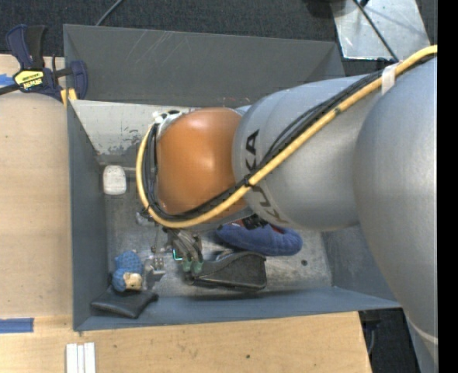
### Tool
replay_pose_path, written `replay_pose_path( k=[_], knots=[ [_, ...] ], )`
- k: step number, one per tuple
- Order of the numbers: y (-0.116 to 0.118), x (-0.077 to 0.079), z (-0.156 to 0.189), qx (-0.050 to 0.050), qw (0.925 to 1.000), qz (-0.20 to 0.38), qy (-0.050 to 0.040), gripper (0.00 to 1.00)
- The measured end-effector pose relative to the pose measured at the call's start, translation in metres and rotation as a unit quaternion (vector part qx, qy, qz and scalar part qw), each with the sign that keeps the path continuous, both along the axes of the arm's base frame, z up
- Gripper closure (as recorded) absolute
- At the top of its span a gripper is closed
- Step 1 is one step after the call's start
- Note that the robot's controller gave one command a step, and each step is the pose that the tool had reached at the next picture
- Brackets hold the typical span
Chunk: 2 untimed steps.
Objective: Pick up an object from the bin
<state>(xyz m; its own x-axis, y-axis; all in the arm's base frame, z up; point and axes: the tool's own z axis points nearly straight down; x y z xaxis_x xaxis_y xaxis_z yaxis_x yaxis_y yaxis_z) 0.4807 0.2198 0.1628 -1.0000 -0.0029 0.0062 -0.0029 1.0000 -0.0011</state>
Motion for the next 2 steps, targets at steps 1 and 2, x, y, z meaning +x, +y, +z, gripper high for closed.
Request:
replay_pose_path(
  k=[1,2],
  knots=[
    [0.0109,0.0149,-0.0911,0.002,0.9933,0.115,-0.0051,0.0],
    [0.0109,0.0178,-0.0884,0.003,0.9935,0.113,-0.0096,1.0]
  ],
)
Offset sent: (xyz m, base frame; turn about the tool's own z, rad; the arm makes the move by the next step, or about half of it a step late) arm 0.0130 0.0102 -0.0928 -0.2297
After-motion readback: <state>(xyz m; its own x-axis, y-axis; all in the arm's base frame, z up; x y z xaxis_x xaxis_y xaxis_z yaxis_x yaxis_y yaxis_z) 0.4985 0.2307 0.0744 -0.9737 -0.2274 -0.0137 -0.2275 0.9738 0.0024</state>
